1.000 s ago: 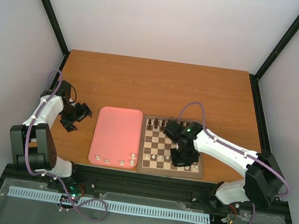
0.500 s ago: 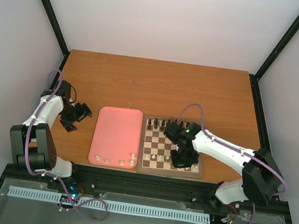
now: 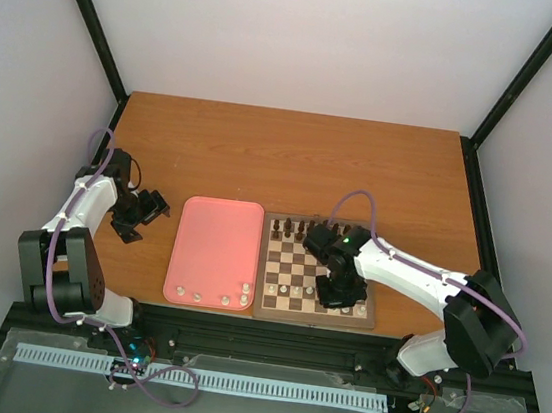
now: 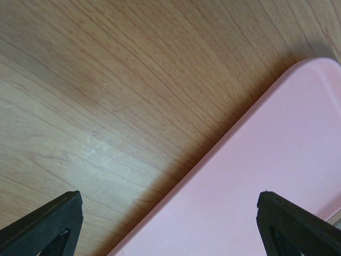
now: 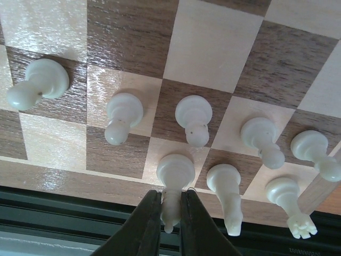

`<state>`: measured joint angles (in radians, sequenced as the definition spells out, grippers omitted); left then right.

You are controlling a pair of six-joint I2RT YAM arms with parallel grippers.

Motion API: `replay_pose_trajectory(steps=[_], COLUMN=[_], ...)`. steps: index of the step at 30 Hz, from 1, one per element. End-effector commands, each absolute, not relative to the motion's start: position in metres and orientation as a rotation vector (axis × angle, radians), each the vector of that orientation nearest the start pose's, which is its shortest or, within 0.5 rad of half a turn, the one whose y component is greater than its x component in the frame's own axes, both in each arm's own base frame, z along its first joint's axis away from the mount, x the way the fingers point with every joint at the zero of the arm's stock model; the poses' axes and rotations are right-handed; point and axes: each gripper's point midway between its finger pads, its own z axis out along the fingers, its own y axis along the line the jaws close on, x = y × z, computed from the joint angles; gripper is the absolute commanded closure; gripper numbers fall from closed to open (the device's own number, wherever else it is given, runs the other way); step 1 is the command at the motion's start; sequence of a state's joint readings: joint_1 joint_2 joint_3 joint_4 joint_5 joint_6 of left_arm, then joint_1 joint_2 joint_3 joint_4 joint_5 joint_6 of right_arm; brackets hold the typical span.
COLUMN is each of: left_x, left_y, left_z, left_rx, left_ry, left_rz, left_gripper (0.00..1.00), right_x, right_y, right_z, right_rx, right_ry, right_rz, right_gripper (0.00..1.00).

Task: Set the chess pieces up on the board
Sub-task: Place the chess piece on the chessboard.

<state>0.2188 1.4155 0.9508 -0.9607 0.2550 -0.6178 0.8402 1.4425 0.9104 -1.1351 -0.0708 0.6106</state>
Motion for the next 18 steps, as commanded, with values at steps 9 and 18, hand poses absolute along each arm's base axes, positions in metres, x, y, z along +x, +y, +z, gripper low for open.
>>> replay_pose_trajectory(steps=[9, 18], left_x=[0.266, 0.265], left_y=[0.016, 0.016], left_z=[0.08, 0.079], left_rx=[-1.208, -1.207], left_ry=[2.763, 2.765], left_rz=[-0.416, -0.413], left_gripper=[0.0, 0.0], right_x=[0.129, 0.131], right_y=[0.158, 0.163], right_z=[0.053, 0.064], right_rx=[-0.364, -0.362], right_ry=[3.245, 3.225], right_rz=[-0.031, 0.025], right_gripper=[0.86, 0.78])
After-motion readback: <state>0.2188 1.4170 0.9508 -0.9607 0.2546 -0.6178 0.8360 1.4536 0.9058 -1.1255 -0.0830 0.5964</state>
